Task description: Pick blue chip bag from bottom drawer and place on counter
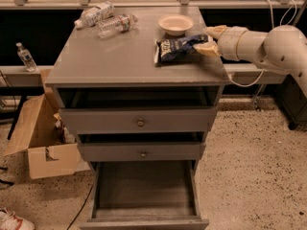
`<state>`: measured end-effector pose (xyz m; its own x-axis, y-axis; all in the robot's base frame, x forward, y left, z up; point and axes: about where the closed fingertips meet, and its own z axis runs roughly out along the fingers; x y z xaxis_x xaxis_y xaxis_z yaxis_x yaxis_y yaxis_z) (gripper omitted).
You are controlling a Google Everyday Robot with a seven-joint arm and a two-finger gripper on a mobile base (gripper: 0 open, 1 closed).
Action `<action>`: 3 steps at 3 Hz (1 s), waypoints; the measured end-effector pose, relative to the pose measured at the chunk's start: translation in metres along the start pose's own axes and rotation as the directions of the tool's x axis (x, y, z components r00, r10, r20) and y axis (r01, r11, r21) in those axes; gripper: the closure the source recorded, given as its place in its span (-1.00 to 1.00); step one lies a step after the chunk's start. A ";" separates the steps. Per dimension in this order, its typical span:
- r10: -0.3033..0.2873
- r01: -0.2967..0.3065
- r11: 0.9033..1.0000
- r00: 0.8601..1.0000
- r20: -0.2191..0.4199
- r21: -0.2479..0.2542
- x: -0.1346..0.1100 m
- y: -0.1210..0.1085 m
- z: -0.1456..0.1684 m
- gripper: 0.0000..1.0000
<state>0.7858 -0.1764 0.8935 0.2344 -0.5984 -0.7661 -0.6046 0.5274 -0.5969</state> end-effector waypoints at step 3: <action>-0.086 0.084 0.994 0.996 -0.020 -0.072 -0.012 -0.006 -0.072 -1.00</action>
Offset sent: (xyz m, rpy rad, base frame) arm -0.0493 -0.0359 0.0265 -0.1137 0.0203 0.0813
